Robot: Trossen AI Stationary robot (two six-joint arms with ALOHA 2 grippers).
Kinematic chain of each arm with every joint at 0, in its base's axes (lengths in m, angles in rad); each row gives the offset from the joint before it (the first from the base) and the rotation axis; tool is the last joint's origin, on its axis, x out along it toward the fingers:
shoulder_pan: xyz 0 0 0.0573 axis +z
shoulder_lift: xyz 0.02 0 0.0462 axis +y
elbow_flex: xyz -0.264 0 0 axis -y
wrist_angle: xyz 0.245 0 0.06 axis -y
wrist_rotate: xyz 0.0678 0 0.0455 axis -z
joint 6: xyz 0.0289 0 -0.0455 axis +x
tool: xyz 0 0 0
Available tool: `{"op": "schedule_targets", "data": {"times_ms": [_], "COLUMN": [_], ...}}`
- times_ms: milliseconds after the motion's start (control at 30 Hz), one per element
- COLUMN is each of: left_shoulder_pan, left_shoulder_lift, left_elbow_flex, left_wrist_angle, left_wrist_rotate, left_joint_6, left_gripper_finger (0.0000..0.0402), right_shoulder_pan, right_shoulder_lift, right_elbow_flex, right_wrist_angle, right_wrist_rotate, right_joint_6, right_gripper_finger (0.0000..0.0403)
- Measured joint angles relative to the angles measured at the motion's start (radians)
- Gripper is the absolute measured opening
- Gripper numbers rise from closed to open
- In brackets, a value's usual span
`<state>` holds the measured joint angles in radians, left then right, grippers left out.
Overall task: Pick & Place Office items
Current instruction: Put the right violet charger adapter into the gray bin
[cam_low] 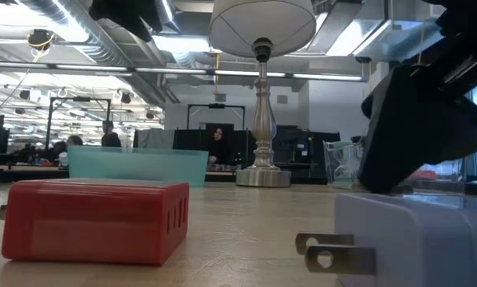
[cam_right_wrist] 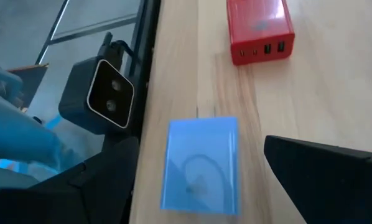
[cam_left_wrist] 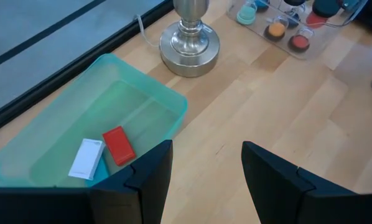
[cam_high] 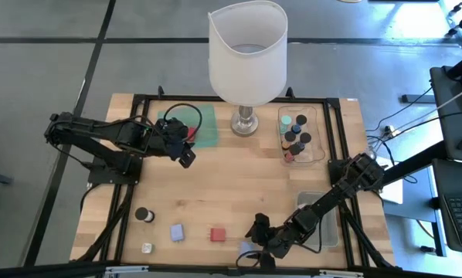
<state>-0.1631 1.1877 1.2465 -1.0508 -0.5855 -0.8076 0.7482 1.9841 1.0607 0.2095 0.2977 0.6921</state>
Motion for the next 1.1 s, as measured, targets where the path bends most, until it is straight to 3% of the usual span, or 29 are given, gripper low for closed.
{"op": "schedule_targets", "data": {"times_ms": [267,700,833,967,1033,1100], "left_shoulder_pan": [0.000,0.000,0.000,0.000,0.000,0.000], "left_shoulder_lift": [0.000,0.000,0.000,0.000,0.000,0.000], "left_elbow_flex": [0.000,0.000,0.000,0.000,0.000,0.000], "left_wrist_angle": [0.000,-0.001,-0.001,0.000,-0.001,-0.001], "left_wrist_rotate": [0.000,0.001,0.001,0.001,0.001,0.001], "left_joint_6": [-0.009,-0.018,-0.018,-0.018,-0.018,-0.018], "left_gripper_finger": [0.0189,0.0189,0.0189,0.0189,0.0189,0.0189], "right_shoulder_pan": [0.002,0.002,0.002,0.002,0.002,0.002], "right_shoulder_lift": [0.075,0.102,0.102,0.102,0.102,0.102], "right_elbow_flex": [0.061,0.108,0.108,0.108,0.108,0.113], "right_wrist_angle": [-0.008,-0.136,-0.139,-0.137,-0.133,-0.134], "right_wrist_rotate": [-0.028,0.065,0.053,0.050,0.050,0.050], "right_joint_6": [-0.089,-0.181,-0.182,-0.172,-0.134,-0.066], "right_gripper_finger": [0.0351,0.0345,0.0309,0.0249,0.0216,0.0209]}}
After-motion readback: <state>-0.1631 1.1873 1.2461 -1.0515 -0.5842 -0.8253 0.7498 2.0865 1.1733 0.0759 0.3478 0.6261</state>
